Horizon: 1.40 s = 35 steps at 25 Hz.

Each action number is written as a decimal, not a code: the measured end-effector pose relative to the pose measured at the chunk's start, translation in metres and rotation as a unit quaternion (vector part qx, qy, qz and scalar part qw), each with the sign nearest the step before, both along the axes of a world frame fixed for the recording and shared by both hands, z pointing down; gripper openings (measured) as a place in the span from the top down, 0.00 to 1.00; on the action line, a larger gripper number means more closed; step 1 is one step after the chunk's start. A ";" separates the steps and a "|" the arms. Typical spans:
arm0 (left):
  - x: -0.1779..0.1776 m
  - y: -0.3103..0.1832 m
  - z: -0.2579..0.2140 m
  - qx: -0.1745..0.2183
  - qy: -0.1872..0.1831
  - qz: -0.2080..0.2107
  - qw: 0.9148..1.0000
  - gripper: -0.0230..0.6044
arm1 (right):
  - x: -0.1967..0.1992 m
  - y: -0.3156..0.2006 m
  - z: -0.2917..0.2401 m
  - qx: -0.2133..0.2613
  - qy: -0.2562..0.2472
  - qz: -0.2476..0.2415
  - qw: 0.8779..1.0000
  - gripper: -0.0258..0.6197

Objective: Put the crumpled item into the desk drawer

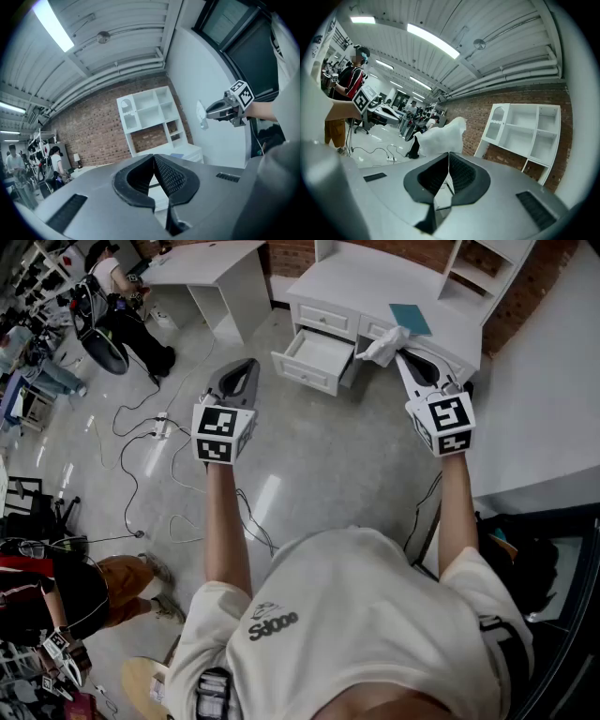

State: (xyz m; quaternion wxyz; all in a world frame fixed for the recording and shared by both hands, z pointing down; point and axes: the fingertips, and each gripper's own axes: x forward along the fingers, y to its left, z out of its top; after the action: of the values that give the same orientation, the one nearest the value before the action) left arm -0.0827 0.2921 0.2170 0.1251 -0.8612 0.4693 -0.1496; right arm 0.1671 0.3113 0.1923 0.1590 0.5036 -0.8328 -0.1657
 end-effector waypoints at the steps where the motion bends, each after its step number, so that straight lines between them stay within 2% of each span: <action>1: -0.001 0.000 0.000 0.000 0.000 0.001 1.000 0.93 | 0.000 -0.001 0.001 -0.001 0.000 0.002 1.000 0.95; 13: -0.015 0.015 0.010 -0.008 0.005 0.015 1.000 0.94 | -0.018 0.017 0.004 -0.008 -0.021 0.012 1.000 0.94; 23: -0.057 0.031 0.034 -0.030 0.010 0.023 0.999 0.94 | -0.050 0.042 0.023 -0.031 -0.028 0.037 0.998 0.94; 29: -0.073 0.024 0.041 -0.033 0.014 0.012 0.999 0.93 | -0.063 0.029 0.025 -0.028 -0.020 0.029 0.999 0.94; 35: -0.072 -0.010 0.050 -0.041 0.005 0.006 0.999 0.94 | -0.069 -0.011 0.035 -0.029 -0.019 0.019 0.999 0.94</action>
State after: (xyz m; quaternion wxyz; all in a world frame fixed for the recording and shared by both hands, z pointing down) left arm -0.1549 0.2821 0.2674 0.0880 -0.8693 0.4582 -0.1632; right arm 0.0986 0.3001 0.2275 0.1609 0.5173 -0.8307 -0.1285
